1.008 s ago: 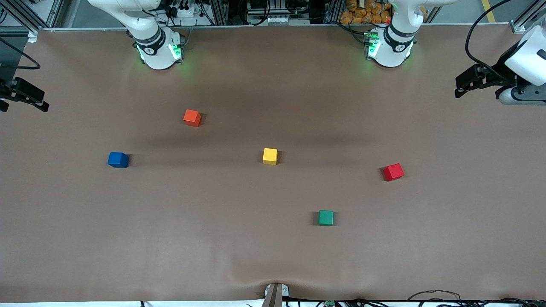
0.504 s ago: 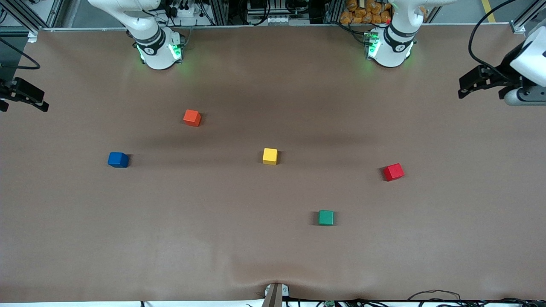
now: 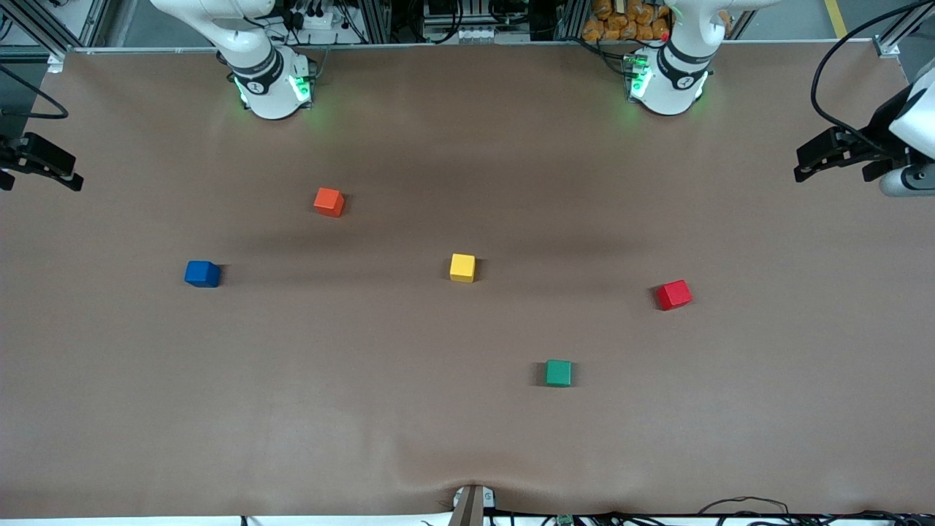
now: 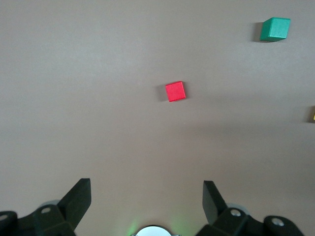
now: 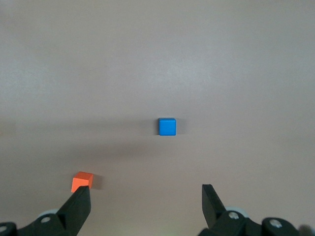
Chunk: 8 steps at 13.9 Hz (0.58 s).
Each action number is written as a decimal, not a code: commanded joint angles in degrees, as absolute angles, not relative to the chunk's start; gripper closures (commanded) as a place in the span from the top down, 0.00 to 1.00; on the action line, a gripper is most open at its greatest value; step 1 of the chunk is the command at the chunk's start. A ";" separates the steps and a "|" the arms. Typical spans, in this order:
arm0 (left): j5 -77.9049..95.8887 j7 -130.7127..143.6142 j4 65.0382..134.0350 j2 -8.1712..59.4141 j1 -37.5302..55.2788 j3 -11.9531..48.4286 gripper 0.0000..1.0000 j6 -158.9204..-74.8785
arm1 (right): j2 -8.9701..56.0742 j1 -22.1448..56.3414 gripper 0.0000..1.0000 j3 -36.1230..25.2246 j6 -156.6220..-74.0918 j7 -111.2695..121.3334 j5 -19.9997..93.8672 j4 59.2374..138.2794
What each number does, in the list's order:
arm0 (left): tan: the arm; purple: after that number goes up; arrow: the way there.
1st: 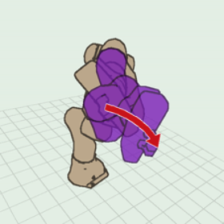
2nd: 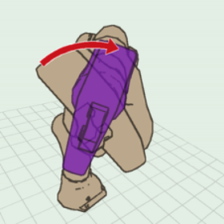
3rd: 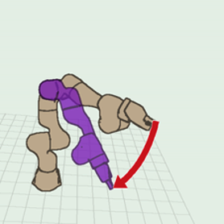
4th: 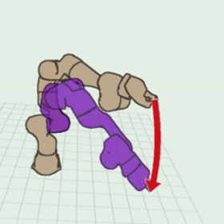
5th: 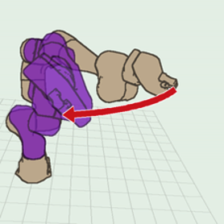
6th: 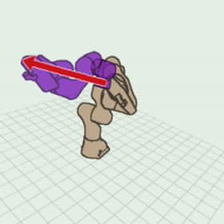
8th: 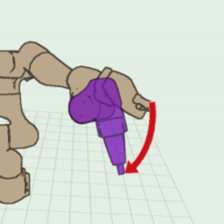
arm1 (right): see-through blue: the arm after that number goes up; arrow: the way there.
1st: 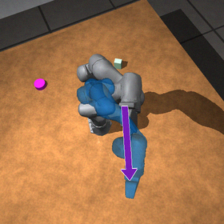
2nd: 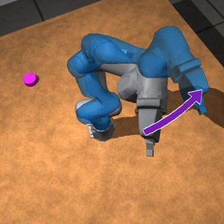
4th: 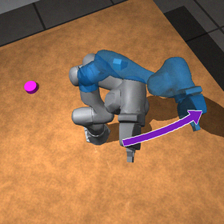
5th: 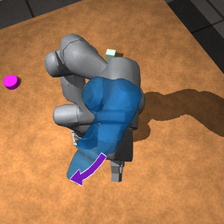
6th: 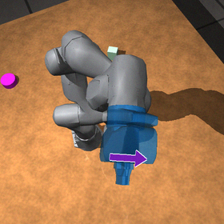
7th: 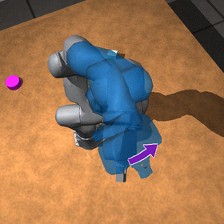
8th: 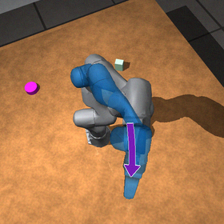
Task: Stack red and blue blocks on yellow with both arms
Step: 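Move the left gripper in toward the red cube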
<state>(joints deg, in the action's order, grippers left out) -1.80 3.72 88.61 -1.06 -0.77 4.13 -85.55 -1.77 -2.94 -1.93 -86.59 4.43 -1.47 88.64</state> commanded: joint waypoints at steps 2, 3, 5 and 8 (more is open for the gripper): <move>-1.67 4.83 87.80 -0.79 -0.88 4.39 1.00 -85.52 | -2.99 -3.96 1.00 -1.41 -86.57 3.60 -0.62 89.91; -1.67 4.92 87.89 -0.79 -0.88 4.48 1.00 -85.60 | -2.99 -3.96 1.00 -1.41 -86.57 3.60 -0.62 89.91; -1.76 4.92 87.98 -0.70 -0.79 4.57 1.00 -85.96 | -2.99 -3.96 1.00 -1.41 -86.57 3.60 -0.62 89.91; -1.76 4.92 89.12 -0.70 -0.79 4.66 1.00 -86.22 | -2.99 -3.96 1.00 -1.41 -86.48 3.60 -0.53 89.91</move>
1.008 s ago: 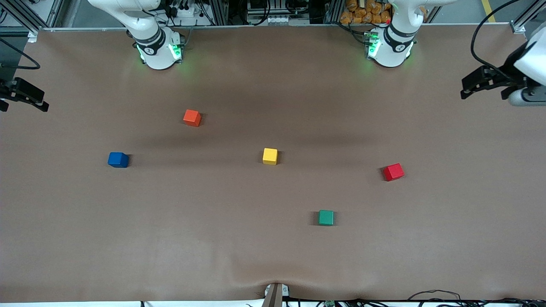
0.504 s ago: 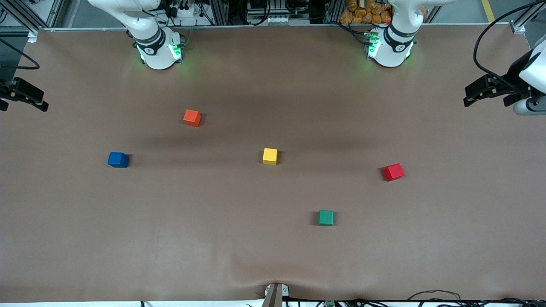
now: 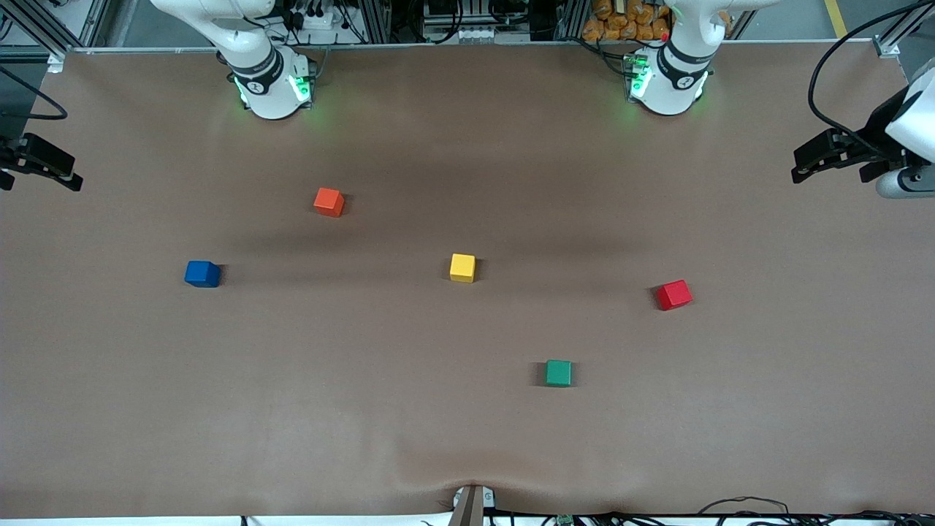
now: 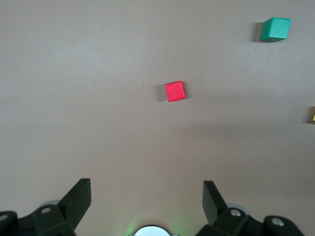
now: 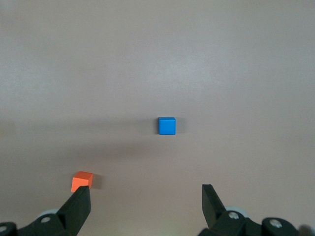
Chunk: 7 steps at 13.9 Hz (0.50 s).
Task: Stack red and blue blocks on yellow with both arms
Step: 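Move the left gripper in toward the red cube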
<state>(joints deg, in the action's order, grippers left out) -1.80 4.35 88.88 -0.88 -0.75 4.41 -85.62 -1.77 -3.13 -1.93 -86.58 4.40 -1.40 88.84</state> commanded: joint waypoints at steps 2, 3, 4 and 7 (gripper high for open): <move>-1.76 4.92 89.64 -0.53 -0.62 4.75 1.00 -87.27 | -2.99 -3.96 1.00 -1.41 -86.22 3.52 -0.53 89.91; -1.76 4.92 90.34 -0.53 -0.62 4.75 1.00 -88.06 | -2.99 -3.96 1.00 -1.41 -86.05 3.52 -0.53 89.91; -1.67 4.92 91.13 -0.53 -0.62 4.75 1.00 -88.94 | -2.99 -3.96 1.00 -1.41 -86.04 3.52 -0.53 89.91; -1.67 4.92 92.37 -0.53 -0.79 4.75 1.00 -90.52 | -2.99 -3.96 1.00 -1.41 -86.04 3.52 -0.53 89.91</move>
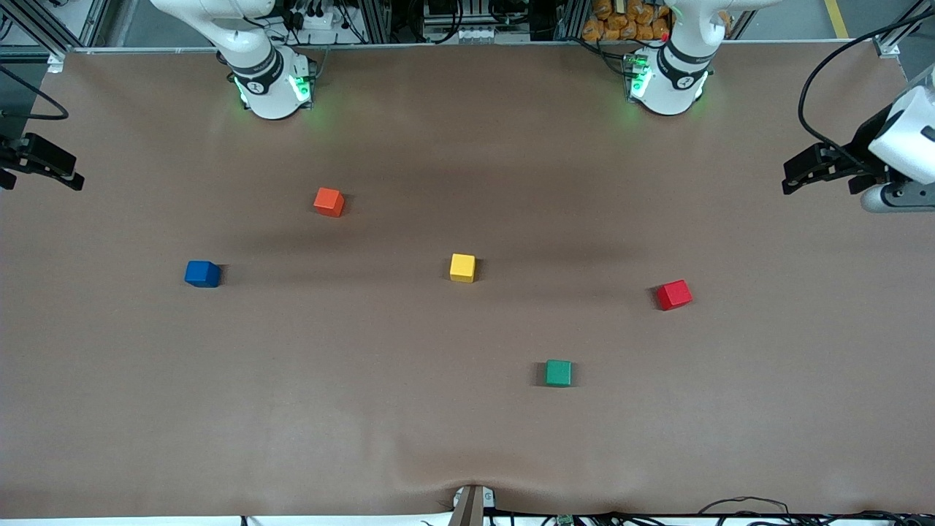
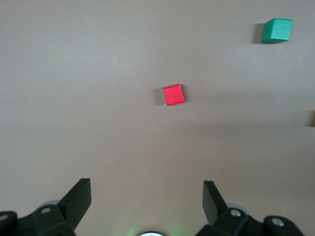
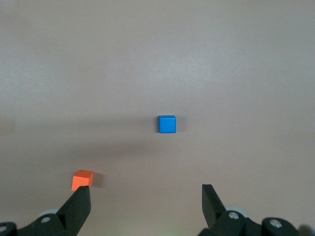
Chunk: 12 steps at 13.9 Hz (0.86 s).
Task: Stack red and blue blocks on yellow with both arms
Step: 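Move the left gripper in toward the red cube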
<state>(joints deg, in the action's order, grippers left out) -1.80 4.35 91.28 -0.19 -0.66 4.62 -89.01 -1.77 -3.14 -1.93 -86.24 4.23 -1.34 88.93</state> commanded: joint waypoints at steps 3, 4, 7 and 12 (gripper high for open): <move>-1.67 4.92 93.77 -0.44 -0.79 4.75 1.00 -92.37 | -2.99 -3.96 1.00 -1.41 -86.04 3.60 -0.53 89.91; -1.67 4.92 94.39 -0.44 -0.79 4.75 1.00 -93.07 | -2.99 -3.96 1.00 -1.41 -86.04 3.60 -0.53 89.91; -1.67 4.92 95.36 0.09 -0.97 4.75 1.00 -94.74 | -2.99 -3.87 1.00 -1.32 -86.04 3.60 -0.44 89.82; -1.67 4.92 95.45 1.84 -0.97 4.57 1.00 -97.11 | -2.99 -4.13 1.00 -1.41 -85.96 3.69 0.62 89.91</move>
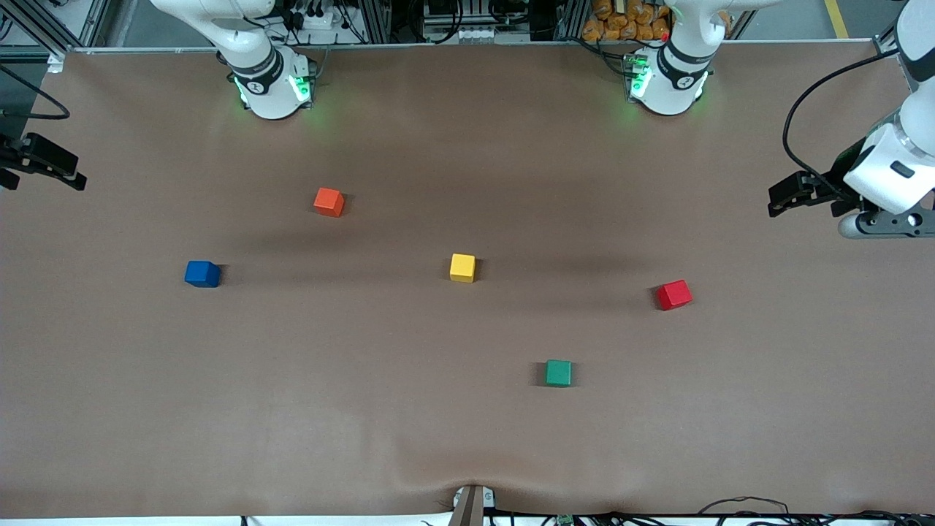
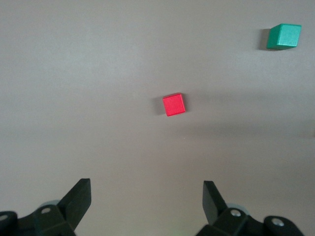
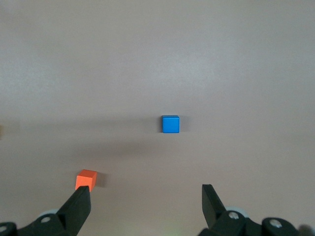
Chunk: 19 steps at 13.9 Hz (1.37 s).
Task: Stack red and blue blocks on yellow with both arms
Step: 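Lower the open left gripper over the red cube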
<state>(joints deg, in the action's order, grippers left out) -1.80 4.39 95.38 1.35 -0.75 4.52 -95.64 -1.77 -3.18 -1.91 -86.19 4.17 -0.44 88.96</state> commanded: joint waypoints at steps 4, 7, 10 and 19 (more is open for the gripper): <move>-1.67 4.92 95.36 4.12 -0.88 4.57 1.00 -99.84 | -2.99 -4.13 1.00 -1.41 -85.69 3.78 0.62 89.82; -1.67 5.10 95.45 5.18 -0.79 4.66 1.00 -100.98 | -2.99 -4.13 1.00 -1.41 -85.61 3.78 0.62 89.82; -1.76 5.10 95.45 5.36 -0.62 4.66 1.00 -100.99 | -2.99 -4.13 1.00 -1.41 -85.61 3.78 0.62 89.82; -2.19 9.22 95.62 5.98 -0.09 4.75 1.00 -100.46 | -2.99 -4.31 1.00 -1.41 -85.61 3.78 0.62 89.82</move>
